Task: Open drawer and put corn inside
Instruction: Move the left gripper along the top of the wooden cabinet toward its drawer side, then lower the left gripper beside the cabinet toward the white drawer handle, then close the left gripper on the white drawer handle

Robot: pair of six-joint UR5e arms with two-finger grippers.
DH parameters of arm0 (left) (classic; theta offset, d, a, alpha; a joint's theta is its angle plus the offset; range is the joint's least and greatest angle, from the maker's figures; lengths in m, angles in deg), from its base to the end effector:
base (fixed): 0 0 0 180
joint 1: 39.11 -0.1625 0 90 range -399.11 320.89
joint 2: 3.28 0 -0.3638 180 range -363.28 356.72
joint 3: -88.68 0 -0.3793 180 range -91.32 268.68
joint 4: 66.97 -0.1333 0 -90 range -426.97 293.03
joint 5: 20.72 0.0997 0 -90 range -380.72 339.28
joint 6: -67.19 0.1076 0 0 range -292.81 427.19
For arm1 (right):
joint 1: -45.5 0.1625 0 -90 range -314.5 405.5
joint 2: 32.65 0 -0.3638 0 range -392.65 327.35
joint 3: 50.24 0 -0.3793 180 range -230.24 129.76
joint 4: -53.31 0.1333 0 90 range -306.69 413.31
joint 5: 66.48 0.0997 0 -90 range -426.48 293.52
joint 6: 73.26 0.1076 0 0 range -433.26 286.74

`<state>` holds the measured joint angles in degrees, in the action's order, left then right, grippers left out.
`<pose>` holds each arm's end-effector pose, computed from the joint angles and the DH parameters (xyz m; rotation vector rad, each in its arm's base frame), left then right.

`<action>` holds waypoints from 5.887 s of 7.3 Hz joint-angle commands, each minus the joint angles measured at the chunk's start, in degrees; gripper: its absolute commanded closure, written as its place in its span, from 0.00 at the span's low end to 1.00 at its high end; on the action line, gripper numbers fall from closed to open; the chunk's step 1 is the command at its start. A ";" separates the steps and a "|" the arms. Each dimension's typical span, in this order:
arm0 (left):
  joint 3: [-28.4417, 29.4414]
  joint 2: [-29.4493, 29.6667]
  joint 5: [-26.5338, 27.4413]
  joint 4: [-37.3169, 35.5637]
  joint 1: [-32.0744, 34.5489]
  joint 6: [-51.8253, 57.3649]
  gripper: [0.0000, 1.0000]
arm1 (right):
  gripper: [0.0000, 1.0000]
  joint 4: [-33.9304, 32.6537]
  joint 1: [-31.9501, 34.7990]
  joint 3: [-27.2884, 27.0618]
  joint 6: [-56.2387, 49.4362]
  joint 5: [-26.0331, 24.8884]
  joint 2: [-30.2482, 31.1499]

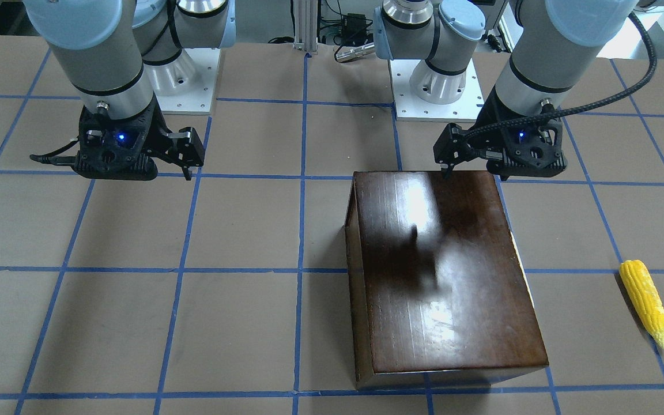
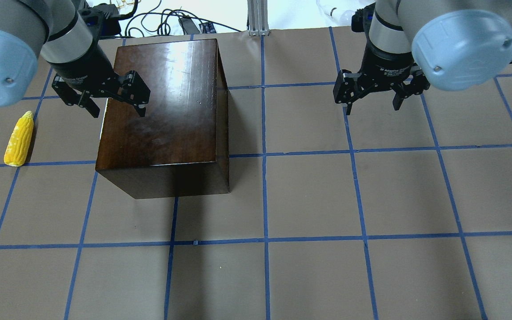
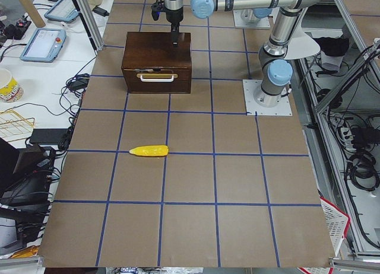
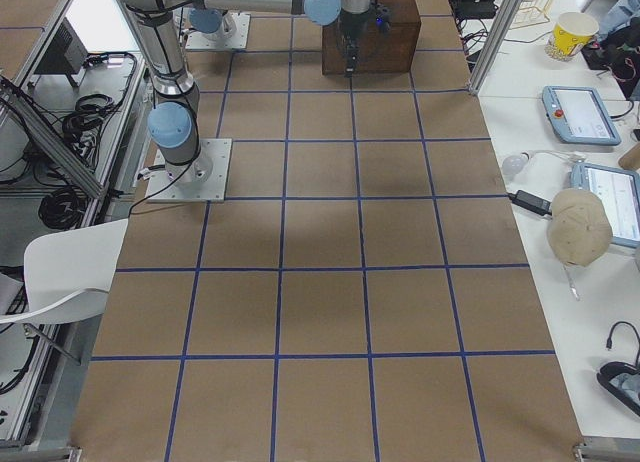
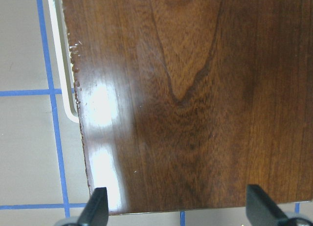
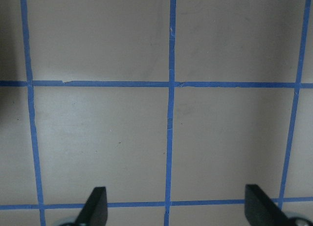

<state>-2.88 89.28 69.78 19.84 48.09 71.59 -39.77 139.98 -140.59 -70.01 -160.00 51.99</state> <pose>-0.1081 -0.4984 0.3895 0.0439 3.1335 0.0262 0.1658 -0.4946 0.3751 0.0352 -3.0764 -0.0641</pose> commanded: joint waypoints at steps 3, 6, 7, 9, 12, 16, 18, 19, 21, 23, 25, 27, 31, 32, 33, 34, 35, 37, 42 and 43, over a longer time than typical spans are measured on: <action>0.24 0.42 -0.14 -2.51 -0.02 0.26 0.00 | 0.00 0.00 0.00 0.00 0.00 0.00 0.00; 0.24 0.50 -0.85 -3.49 0.16 0.26 0.00 | 0.00 0.00 0.00 0.00 0.00 0.00 0.00; 0.33 0.77 -0.85 -3.58 0.07 0.26 0.00 | 0.00 0.00 0.00 0.00 0.00 0.00 0.00; 0.33 0.16 -0.50 -4.71 0.07 -0.17 0.00 | 0.00 0.00 0.00 0.00 0.00 0.00 0.00; 0.16 0.77 -0.85 -6.47 0.07 -0.71 0.00 | 0.00 0.00 0.00 0.00 0.00 0.00 0.00; 0.77 0.51 -0.41 -6.48 -2.29 -0.45 0.00 | 0.00 0.00 0.00 0.00 0.00 0.00 0.00; 0.86 0.68 -0.15 -6.39 -2.74 -0.35 0.00 | 0.00 0.00 0.00 0.00 0.00 0.00 0.00; 0.60 1.29 0.03 -6.48 -2.92 0.17 0.00 | 0.00 0.00 0.00 0.00 0.00 0.00 0.00; 0.77 1.47 -0.06 -6.57 -3.88 0.26 0.00 | 0.00 0.00 0.00 0.00 0.00 0.00 0.00; 0.86 2.96 -0.93 -6.57 -8.69 2.35 0.00 | 0.00 0.00 0.00 0.00 0.00 0.00 0.00; 1.64 3.58 -2.33 -6.57 -14.49 8.41 0.00 | 0.00 -0.08 0.00 0.00 0.00 -0.09 0.00; 2.26 4.72 -4.62 -6.57 -18.02 12.44 0.00 | 0.00 0.00 0.00 0.00 0.00 -0.09 0.00; 1.65 10.25 -13.50 -7.88 -24.01 19.60 0.00 | 0.00 0.00 0.00 0.00 0.00 -0.09 0.00; 1.48 12.35 -15.33 -9.89 -24.01 20.12 0.00 | 0.00 0.00 0.00 0.00 0.00 -0.09 0.00; 1.39 13.59 -18.39 -9.91 -23.93 20.21 0.00 | 0.00 -0.08 0.00 0.00 0.00 -0.09 0.00; 1.13 14.65 -18.43 -9.91 -24.01 22.30 0.00 | 0.00 0.00 0.00 0.00 0.00 -0.09 0.00; 1.04 15.44 -18.60 -9.91 -23.93 23.45 0.00 | 0.00 0.00 0.00 0.00 0.00 0.00 0.00; 0.95 16.41 -20.17 -9.82 -23.92 25.03 0.00 | 0.00 0.00 0.00 0.00 0.00 -0.09 0.00; -1.25 18.35 -22.64 -9.82 -24.01 26.36 0.00 | 0.00 0.00 0.00 0.00 0.00 0.00 0.00; -1.25 18.78 -22.82 -9.82 -24.01 26.36 0.00 | 0.00 0.00 0.00 0.00 0.00 0.00 0.00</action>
<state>-3.95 107.70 47.42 10.04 24.11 97.94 -39.77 139.98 -140.59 -70.01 -160.00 51.99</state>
